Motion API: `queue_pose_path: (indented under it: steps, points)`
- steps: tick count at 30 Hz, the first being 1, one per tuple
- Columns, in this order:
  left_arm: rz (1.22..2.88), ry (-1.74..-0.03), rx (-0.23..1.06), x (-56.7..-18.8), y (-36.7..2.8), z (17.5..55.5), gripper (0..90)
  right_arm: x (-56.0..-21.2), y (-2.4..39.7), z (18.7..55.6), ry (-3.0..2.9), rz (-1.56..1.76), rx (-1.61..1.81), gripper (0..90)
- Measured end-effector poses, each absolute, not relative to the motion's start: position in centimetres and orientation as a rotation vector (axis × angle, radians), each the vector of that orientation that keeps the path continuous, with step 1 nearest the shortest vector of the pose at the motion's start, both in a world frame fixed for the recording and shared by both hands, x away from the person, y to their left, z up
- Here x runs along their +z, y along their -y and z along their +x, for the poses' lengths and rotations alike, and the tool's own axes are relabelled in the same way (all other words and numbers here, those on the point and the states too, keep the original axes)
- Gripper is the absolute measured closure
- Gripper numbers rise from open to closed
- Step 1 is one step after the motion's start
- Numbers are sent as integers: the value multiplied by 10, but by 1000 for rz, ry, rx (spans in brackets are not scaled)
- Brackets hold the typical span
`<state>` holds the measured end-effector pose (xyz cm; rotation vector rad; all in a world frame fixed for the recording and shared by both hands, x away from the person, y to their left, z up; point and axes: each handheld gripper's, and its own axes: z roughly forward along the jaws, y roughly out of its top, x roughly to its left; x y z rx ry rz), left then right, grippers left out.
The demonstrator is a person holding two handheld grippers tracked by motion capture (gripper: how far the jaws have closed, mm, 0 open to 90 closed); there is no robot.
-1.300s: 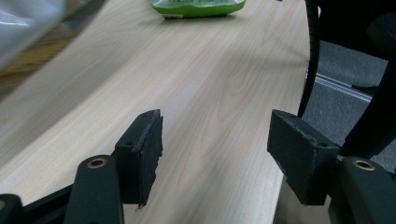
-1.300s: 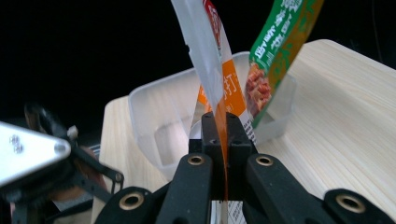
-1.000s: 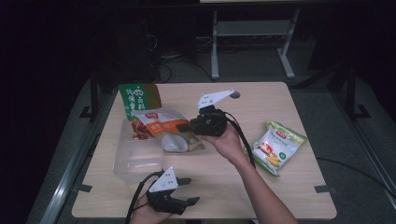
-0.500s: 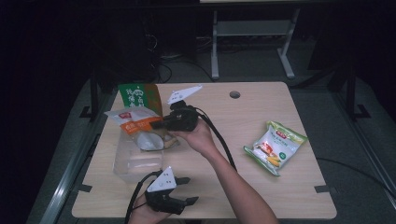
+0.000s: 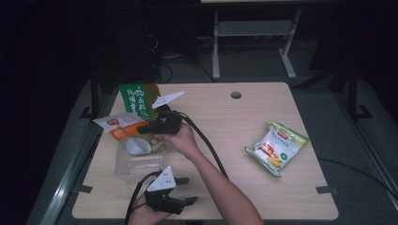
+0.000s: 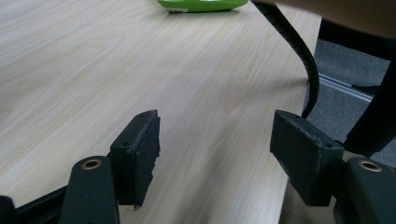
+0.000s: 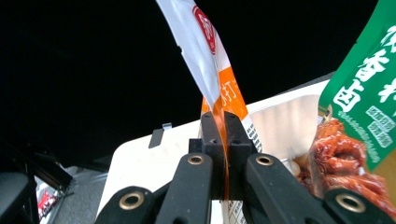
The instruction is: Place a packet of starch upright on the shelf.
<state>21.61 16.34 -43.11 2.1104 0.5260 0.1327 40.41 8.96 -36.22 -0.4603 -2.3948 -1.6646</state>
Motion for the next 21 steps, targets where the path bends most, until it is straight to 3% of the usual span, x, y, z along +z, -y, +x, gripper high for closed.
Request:
queue_pose_path:
  steps: [10,17,21]
  points:
    - [2126,-516,134,-432,-164,215,327,-392,-99,405,2366,-533,-1645,896]
    - [2124,-518,134,-433,-162,215,328,-386,-93,400,2498,-490,-1563,836]
    - [2124,-518,131,-433,-161,215,327,-384,-86,399,2544,-494,-1522,868]
